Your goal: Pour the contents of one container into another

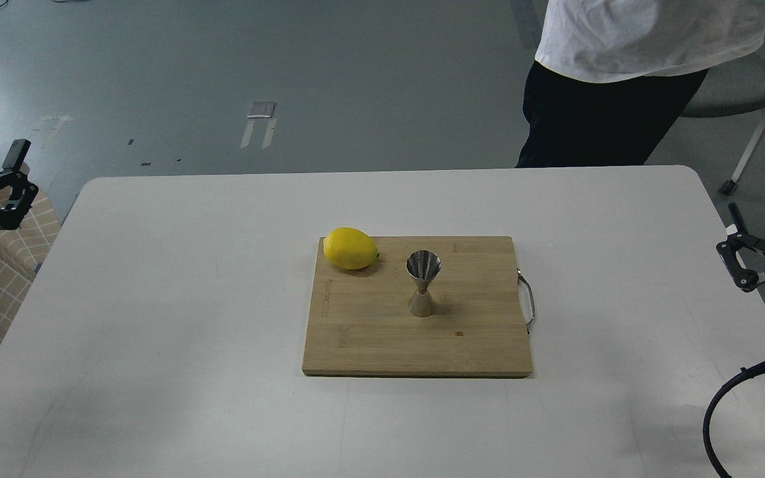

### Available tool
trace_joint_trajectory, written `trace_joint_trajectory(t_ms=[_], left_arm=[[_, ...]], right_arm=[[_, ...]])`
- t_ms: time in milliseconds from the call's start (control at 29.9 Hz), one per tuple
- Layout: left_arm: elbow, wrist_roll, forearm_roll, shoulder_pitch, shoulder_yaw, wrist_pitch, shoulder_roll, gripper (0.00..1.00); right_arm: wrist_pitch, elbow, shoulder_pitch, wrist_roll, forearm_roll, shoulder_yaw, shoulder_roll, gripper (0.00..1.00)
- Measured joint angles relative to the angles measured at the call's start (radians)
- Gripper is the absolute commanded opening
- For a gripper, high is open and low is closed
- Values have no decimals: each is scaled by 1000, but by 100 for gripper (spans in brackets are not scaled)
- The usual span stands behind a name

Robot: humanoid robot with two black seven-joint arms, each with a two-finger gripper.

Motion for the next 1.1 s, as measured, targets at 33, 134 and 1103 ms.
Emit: trace_joint_trajectory(t_ms=[33,134,1103], left_arm=[[0,0,0,1,-4,0,1,98],[0,0,0,4,-10,0,2,98],[1,0,-1,7,-21,0,-8,98]], right_arm=[[0,0,0,0,0,1,0,100],[-1,0,0,0,0,7,0,100],[-1,0,1,4,2,25,26,100]])
